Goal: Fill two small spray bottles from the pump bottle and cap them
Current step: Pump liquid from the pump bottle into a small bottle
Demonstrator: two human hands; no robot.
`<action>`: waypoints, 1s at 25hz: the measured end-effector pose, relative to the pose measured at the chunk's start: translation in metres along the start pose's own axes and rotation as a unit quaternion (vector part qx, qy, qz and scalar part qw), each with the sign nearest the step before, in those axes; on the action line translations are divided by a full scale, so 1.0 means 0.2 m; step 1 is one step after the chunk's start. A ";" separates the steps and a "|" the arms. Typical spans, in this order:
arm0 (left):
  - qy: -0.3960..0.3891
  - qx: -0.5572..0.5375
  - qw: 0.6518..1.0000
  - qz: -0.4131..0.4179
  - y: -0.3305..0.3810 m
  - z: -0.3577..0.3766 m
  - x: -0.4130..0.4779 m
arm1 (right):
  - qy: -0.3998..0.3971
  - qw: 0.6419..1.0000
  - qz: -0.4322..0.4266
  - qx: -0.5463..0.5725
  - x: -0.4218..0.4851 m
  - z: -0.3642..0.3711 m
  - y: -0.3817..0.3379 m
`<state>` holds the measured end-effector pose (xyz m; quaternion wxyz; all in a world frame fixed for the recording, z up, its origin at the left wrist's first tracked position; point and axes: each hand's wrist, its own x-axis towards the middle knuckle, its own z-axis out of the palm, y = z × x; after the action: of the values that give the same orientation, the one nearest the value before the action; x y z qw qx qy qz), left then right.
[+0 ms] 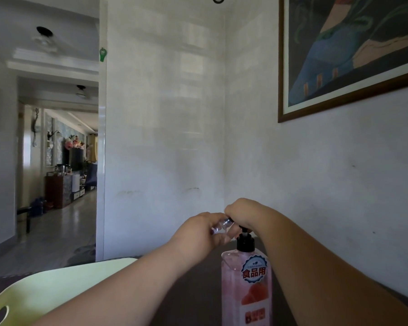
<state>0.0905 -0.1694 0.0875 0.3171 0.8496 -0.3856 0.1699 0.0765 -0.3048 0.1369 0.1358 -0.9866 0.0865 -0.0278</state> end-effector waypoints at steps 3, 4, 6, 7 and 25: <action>-0.016 0.012 1.000 0.003 0.00 0.02 -0.01 | 0.002 0.995 -0.035 -0.089 -0.01 0.04 0.01; -0.021 0.013 1.000 0.003 -0.01 0.03 -0.02 | 0.001 0.994 -0.040 -0.099 -0.01 0.05 0.02; -0.019 0.009 1.000 0.001 -0.01 0.04 -0.02 | 0.000 0.994 -0.036 -0.104 -0.03 0.06 0.00; -0.017 0.014 1.000 0.001 -0.01 0.04 -0.02 | 0.003 0.992 -0.038 -0.120 -0.03 0.05 0.00; -0.011 0.022 1.000 0.009 0.01 -0.01 -0.01 | -0.006 1.000 0.018 0.020 0.01 0.01 -0.01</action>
<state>0.0871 -0.1675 0.0883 0.2926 0.8548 -0.3926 0.1723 0.0788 -0.3031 0.1354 0.1564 -0.9820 0.1033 -0.0209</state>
